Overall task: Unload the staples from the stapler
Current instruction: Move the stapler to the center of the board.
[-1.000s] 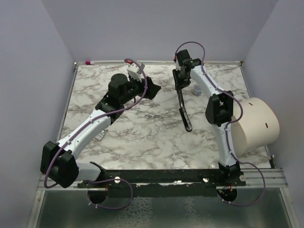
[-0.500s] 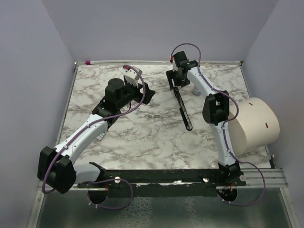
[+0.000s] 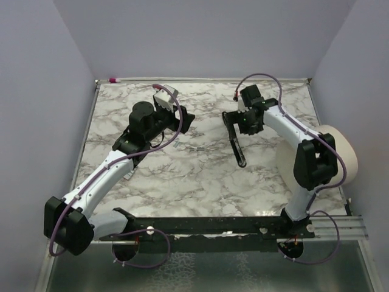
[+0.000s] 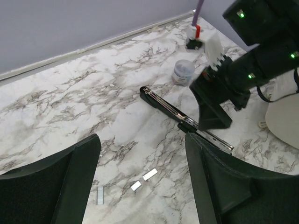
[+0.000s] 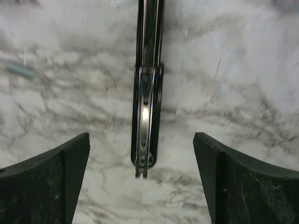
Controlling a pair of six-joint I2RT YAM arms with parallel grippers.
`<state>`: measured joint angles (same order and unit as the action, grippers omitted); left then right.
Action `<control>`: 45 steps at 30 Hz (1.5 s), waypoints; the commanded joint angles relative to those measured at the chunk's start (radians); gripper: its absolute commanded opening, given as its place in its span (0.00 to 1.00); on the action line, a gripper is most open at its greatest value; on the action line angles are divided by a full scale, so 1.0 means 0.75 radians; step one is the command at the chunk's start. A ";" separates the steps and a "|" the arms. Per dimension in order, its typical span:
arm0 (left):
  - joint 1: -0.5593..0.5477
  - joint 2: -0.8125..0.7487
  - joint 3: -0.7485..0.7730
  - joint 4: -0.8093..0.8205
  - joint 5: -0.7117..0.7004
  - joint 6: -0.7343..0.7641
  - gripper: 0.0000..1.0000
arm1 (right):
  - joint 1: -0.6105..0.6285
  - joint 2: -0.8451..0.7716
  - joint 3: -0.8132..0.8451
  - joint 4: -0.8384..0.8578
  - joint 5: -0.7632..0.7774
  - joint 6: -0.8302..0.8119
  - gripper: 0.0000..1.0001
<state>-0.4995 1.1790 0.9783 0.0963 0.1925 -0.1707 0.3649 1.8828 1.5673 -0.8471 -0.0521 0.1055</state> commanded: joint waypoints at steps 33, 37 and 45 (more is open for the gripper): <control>-0.081 -0.037 0.045 -0.101 -0.332 0.052 0.81 | 0.121 0.129 -0.273 0.258 0.188 0.236 0.42; -0.093 -0.042 0.040 -0.099 -0.357 0.067 0.81 | 0.119 0.291 -0.067 0.234 0.189 0.236 0.38; -0.117 -0.065 0.035 -0.095 -0.380 0.084 0.82 | 0.117 0.576 0.388 0.136 0.205 0.241 0.38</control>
<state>-0.5766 1.1618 0.9901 0.0235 -0.0559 -0.1291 0.4507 2.2139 1.7447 -0.7338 0.0738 0.2695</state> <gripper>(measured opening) 0.820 0.388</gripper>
